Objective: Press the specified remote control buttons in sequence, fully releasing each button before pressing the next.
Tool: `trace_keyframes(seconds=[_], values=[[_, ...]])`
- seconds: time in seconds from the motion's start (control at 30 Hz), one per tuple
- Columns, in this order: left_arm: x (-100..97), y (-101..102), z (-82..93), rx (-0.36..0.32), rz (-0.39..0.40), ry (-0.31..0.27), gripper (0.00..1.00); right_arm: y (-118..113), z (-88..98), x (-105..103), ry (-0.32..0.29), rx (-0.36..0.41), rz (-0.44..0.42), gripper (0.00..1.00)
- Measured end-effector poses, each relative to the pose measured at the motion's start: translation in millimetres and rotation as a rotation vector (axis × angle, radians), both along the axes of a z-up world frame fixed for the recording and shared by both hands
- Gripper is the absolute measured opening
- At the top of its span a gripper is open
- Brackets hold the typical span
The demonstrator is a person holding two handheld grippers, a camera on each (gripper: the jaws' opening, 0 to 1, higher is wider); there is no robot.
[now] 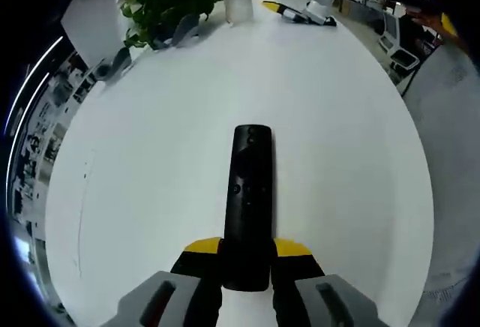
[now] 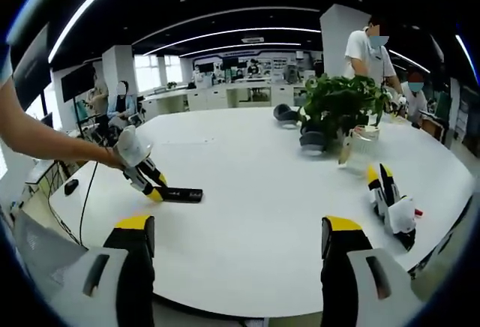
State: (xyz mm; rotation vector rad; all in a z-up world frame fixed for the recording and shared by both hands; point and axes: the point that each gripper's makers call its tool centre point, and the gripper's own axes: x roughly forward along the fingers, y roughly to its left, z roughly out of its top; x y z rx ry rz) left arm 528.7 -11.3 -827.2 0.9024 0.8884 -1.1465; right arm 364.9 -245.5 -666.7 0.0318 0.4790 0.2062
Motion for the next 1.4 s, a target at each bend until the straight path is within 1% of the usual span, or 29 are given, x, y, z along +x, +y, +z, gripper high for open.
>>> trace_keyframes(seconds=[0.23,0.33,0.57,0.67,0.77,0.83,1.07,1.13,1.23,1.4], values=[[17.9,0.8,2.5,0.014,-0.004,-0.014,0.23,-0.8,-2.3,-0.1,0.013,0.000,-0.004,0.95],[28.8,4.4,2.5,0.029,-0.012,-0.029,0.23,-0.8,-3.2,-0.2,0.017,-0.005,-0.003,0.95],[43.9,8.8,1.4,0.043,-0.003,-0.029,0.23,-2.7,-5.7,-0.8,0.030,-0.008,-0.013,0.94],[47.8,7.7,1.3,0.041,0.004,-0.015,0.23,-3.0,-6.2,-0.7,0.032,-0.010,-0.014,0.94],[53.9,7.7,1.2,0.058,-0.014,-0.032,0.23,-2.0,-7.5,-1.0,0.040,-0.015,-0.008,0.94],[57.9,7.0,2.5,0.066,-0.022,-0.034,0.23,-1.6,-7.9,-1.1,0.042,-0.017,-0.006,0.93],[81.6,6.2,8.7,0.077,-0.026,-0.054,0.23,-2.1,-10.2,-1.3,0.052,-0.026,-0.005,0.93],[89.1,6.9,8.4,0.089,-0.032,-0.069,0.23,-2.0,-10.6,-1.3,0.054,-0.027,-0.004,0.93],[96.5,7.3,6.1,0.102,-0.037,-0.063,0.23,-1.9,-11.6,-1.4,0.059,-0.030,-0.003,0.92],[108.4,8.3,4.2,0.122,-0.055,-0.073,0.23,-2.5,-13.5,-1.4,0.068,-0.038,-0.004,0.92]])
